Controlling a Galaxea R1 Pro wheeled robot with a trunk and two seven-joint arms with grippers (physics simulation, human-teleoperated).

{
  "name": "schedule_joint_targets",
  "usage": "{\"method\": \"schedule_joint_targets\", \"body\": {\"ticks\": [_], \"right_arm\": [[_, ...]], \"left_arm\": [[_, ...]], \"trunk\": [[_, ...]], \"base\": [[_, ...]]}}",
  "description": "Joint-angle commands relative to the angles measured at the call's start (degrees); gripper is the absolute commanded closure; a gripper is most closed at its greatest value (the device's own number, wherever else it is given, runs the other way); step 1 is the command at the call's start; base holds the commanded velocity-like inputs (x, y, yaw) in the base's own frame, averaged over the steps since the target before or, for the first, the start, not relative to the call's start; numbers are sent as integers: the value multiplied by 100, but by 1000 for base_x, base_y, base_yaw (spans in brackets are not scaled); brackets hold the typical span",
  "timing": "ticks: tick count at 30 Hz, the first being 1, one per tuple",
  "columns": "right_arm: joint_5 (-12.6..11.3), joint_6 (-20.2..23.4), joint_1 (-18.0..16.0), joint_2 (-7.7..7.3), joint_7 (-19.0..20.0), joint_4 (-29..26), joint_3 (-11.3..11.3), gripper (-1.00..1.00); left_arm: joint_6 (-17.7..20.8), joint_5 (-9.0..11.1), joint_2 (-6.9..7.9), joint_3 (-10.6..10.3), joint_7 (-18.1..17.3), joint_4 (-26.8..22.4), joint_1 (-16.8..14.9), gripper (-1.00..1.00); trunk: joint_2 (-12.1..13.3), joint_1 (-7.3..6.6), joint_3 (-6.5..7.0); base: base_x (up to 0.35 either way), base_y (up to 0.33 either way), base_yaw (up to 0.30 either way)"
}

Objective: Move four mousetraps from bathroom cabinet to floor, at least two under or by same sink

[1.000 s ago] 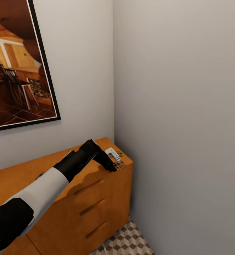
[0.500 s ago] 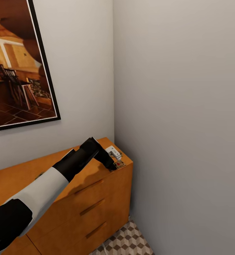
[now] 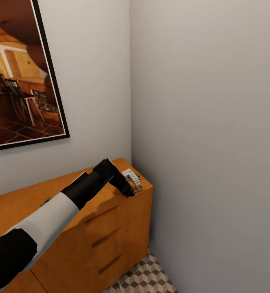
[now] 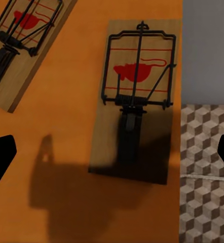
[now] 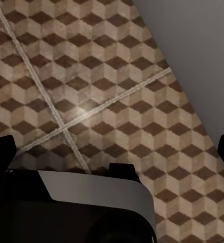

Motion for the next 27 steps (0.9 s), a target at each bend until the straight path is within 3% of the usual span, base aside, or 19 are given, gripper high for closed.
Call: {"method": "schedule_joint_targets", "body": {"ticks": [1,27], "right_arm": [[39,-11,-4,1,-40,5,15,-100],[39,-11,2,1,-39,3,14,-100]], "left_arm": [[6,-59,3,-9,-53,-7,-5,-100],[6,-62,-14,-37,-60,-16,-5,-100]], "trunk": [[-3,0,-6],[-3,0,-6]], "base": [[0,0,0],[0,0,0]]}}
